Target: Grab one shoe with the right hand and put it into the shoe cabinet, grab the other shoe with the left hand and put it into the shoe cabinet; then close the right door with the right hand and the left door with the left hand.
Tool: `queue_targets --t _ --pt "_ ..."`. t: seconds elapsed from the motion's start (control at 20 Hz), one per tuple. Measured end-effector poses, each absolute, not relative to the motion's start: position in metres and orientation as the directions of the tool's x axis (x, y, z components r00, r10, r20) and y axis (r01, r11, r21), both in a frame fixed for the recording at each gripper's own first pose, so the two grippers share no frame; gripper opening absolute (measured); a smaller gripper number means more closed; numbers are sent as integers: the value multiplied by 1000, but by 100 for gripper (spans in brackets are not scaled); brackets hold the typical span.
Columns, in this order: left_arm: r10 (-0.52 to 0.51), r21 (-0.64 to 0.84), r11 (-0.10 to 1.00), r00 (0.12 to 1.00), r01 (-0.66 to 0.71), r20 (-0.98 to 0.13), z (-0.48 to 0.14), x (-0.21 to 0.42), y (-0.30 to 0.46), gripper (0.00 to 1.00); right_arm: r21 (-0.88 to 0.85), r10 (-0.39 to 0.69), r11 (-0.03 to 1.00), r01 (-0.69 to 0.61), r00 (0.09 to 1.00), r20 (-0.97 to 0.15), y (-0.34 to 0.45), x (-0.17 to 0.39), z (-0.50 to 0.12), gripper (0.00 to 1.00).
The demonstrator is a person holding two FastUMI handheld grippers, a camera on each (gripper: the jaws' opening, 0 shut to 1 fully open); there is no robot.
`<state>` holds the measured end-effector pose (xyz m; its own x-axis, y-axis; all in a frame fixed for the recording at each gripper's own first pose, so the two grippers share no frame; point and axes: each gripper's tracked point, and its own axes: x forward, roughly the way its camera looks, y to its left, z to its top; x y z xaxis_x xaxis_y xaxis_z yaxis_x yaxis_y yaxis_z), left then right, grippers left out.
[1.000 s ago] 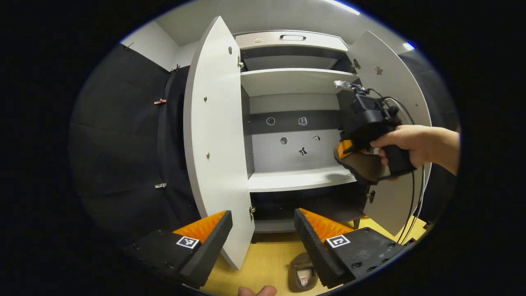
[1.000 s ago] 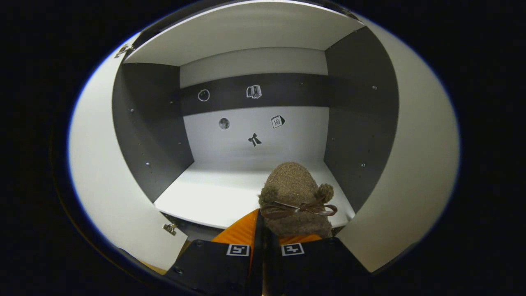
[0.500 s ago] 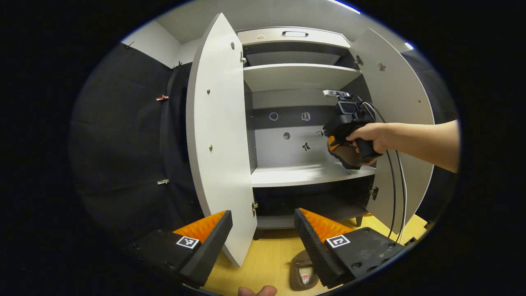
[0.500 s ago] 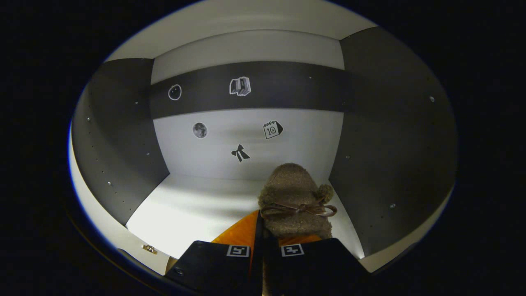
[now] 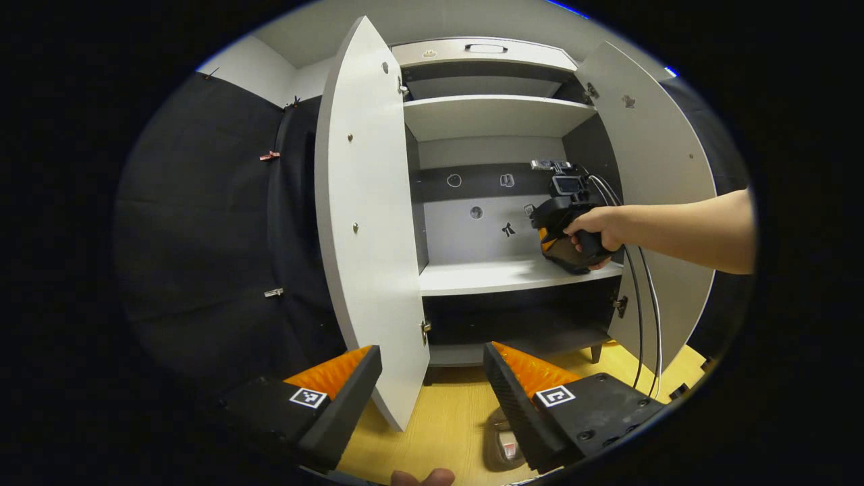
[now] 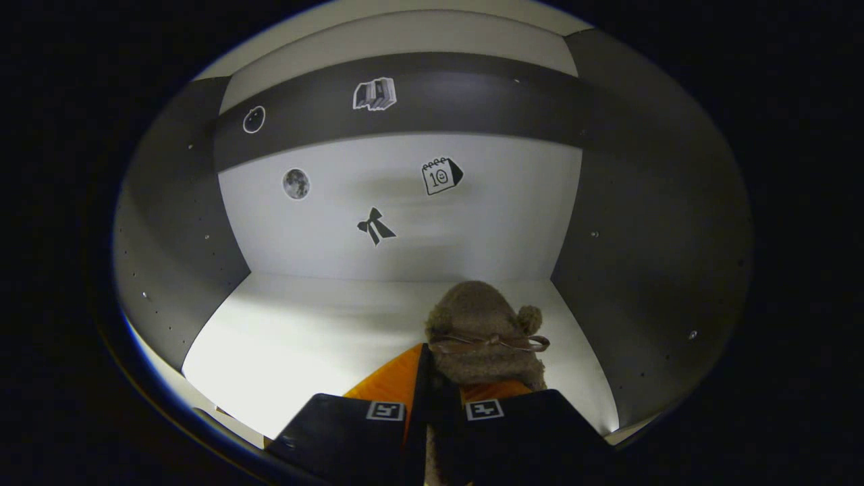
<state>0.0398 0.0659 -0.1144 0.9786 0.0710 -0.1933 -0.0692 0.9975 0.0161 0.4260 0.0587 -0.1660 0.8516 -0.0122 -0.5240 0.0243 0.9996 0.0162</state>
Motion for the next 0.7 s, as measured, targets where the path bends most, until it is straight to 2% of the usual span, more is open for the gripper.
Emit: queue_targets --t 0.05,0.1,0.15,0.2,0.25,0.3,0.35,0.45,0.55,0.7 --pt "68 14 998 978 -67 -195 -115 40 66 96 2 -16 1000 20 853 -521 58 422 -162 22" --pt "65 11 998 978 -64 -197 -116 41 65 96 0 -7 1000 8 853 -523 61 419 -161 21" --pt "62 7 998 979 -62 -196 -115 42 65 96 3 2 1000 0 850 -527 64 413 -159 37" --pt "59 3 998 979 -60 -193 -115 42 64 96 11 17 1000 -13 848 -529 68 407 -157 42" --pt "57 -1 998 980 -58 -190 -114 43 63 96 17 34 999 -29 849 -527 73 400 -153 55" --pt "52 -2 999 981 -54 -185 -114 43 62 96 7 38 999 -39 858 -512 74 393 -147 59" --pt "51 0 999 982 -52 -182 -113 44 62 96 1 44 999 -50 868 -494 75 387 -140 77" --pt "45 1 999 982 -45 -182 -115 45 60 96 17 63 998 -62 882 -466 79 370 -128 95" --pt "34 -10 999 980 -37 -198 -121 46 59 96 29 76 997 -70 908 -413 79 355 -110 99" --pt "-18 -52 999 967 5 -254 -144 45 47 96 56 93 995 -79 942 -324 78 324 -79 99"
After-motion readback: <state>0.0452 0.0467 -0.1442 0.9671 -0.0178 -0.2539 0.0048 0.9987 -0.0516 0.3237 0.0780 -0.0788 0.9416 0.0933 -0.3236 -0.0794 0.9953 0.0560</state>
